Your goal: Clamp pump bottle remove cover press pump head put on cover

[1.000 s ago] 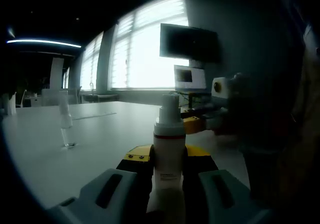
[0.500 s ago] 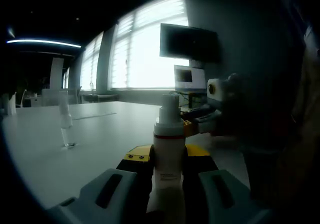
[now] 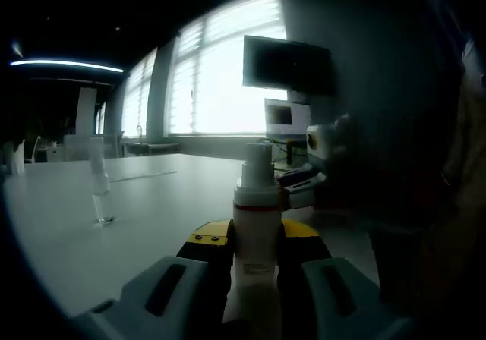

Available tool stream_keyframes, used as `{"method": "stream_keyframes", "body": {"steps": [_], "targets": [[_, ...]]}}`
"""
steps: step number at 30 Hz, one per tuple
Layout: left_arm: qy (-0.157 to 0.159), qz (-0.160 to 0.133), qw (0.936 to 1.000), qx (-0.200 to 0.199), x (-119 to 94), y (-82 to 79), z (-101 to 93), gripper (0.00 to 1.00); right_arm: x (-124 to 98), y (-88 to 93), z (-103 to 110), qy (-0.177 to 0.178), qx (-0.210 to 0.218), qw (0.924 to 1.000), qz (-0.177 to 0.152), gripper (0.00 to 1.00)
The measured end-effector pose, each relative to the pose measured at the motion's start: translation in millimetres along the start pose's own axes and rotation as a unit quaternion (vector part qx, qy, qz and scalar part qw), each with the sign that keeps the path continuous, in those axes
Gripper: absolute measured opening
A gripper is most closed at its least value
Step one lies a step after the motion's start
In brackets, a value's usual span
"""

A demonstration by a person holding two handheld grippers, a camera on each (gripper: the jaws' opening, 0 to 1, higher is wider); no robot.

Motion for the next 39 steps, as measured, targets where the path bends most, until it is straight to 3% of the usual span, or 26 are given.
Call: {"method": "stream_keyframes", "body": {"steps": [20, 39], "targets": [[0.0, 0.0, 1.0, 0.0, 0.2, 0.2, -0.2, 0.13, 3.2, 5.2, -2.9, 0.0, 0.018, 0.9998, 0.01, 0.14], [0.0, 0.0, 1.0, 0.0, 0.1, 0.1, 0.6, 0.13, 5.4, 4.4, -1.7, 0.003, 0.009, 0.9999, 0.005, 0.14]]}}
Point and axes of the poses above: the point that each gripper's makers call its tool centre point, and the gripper's own axes: x roughly forward along the fingers, z roughly to its left, y roughly out of its underside, the point moved 9 cm from there along -x, roughly backward along the fingers, and after that the axes turned 6 degrees about -x, right-handed, at the moved point
